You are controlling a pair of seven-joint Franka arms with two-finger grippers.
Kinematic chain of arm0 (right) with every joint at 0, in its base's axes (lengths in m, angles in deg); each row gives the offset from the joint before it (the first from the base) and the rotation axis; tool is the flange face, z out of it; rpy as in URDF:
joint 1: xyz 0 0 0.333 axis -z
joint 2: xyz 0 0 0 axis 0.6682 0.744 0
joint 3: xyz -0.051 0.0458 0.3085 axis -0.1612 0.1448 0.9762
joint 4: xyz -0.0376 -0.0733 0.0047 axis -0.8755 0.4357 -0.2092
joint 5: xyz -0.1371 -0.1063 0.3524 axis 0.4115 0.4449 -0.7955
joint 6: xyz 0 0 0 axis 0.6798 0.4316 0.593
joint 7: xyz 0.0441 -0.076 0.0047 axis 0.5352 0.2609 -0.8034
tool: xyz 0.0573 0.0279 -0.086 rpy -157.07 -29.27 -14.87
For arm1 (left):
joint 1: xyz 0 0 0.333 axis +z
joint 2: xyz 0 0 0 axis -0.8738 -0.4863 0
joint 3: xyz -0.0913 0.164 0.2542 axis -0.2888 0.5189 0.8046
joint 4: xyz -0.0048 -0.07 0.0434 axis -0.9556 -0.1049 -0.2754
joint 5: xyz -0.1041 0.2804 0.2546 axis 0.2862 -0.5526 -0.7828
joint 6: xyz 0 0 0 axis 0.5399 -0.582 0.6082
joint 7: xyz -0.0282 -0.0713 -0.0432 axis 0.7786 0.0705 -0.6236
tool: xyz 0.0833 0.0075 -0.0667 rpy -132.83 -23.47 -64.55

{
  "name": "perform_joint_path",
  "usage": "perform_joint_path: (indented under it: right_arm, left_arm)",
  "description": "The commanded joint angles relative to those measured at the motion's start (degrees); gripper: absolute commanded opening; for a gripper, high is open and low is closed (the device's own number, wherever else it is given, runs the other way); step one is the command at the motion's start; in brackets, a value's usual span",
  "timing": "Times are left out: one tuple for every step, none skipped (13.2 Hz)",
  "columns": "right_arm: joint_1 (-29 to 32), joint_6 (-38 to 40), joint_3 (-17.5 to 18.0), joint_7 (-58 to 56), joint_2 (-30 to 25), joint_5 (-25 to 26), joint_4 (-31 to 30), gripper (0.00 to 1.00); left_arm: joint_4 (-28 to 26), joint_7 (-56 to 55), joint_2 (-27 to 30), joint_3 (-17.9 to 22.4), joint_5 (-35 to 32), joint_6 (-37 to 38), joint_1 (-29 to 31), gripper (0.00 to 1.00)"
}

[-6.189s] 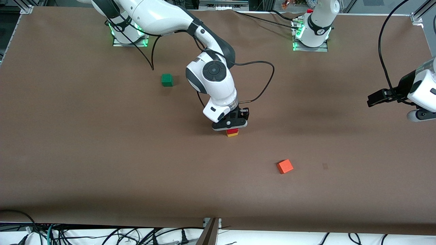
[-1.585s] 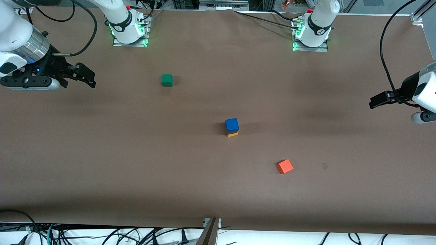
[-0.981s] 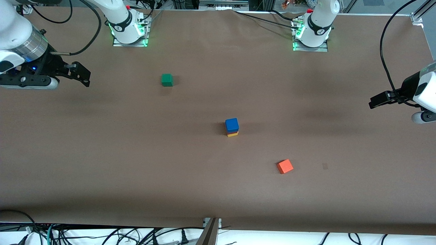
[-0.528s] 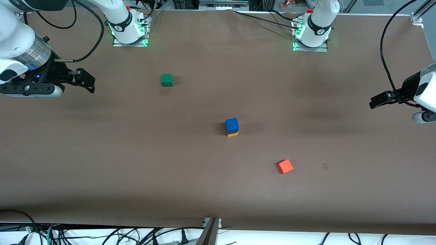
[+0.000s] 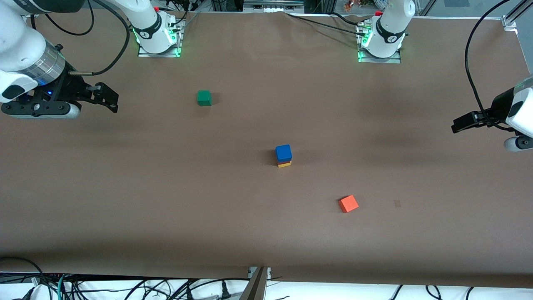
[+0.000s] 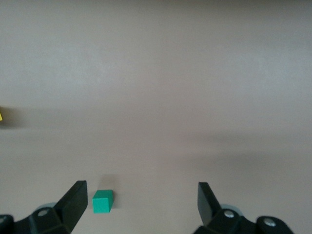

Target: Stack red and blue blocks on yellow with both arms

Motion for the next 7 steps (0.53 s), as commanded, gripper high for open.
perform_joint_path:
  right_arm:
    - [-0.1,1.94,-0.04,0.04,0.48,-0.89,1.5,1.0]
    - [-0.19,1.85,-0.04,0.04,0.48,-0.89,1.5,1.0]
    - [-0.19,1.85,-0.04,0.04,0.48,-0.89,1.59,1.0]
    - [-0.28,1.68,-0.04,0.21,0.48,-0.81,1.59,1.0]
    - [-0.28,1.5,-0.04,0.13,0.48,-0.8,1.59,1.0]
    - [-0.28,1.33,-0.04,0.12,0.48,-0.8,1.59,1.0]
    - [-0.28,1.06,-0.04,0.12,0.48,-0.72,1.68,1.0]
  left_arm:
    - [1.48,1.07,-0.72,0.09,1.31,0.23,0.19,1.0]
    - [1.48,0.98,-0.72,0.09,1.31,0.23,0.11,1.0]
    - [1.48,0.98,-0.72,0.09,1.31,0.23,0.11,1.0]
    - [1.48,0.98,-0.81,0.09,1.31,0.23,0.11,1.0]
    - [1.48,0.98,-0.98,0.09,1.31,0.23,0.19,1.0]
    - [1.48,1.07,-0.98,0.09,1.31,0.23,0.19,1.0]
    - [1.48,0.98,-0.98,0.09,1.4,0.23,0.19,1.0]
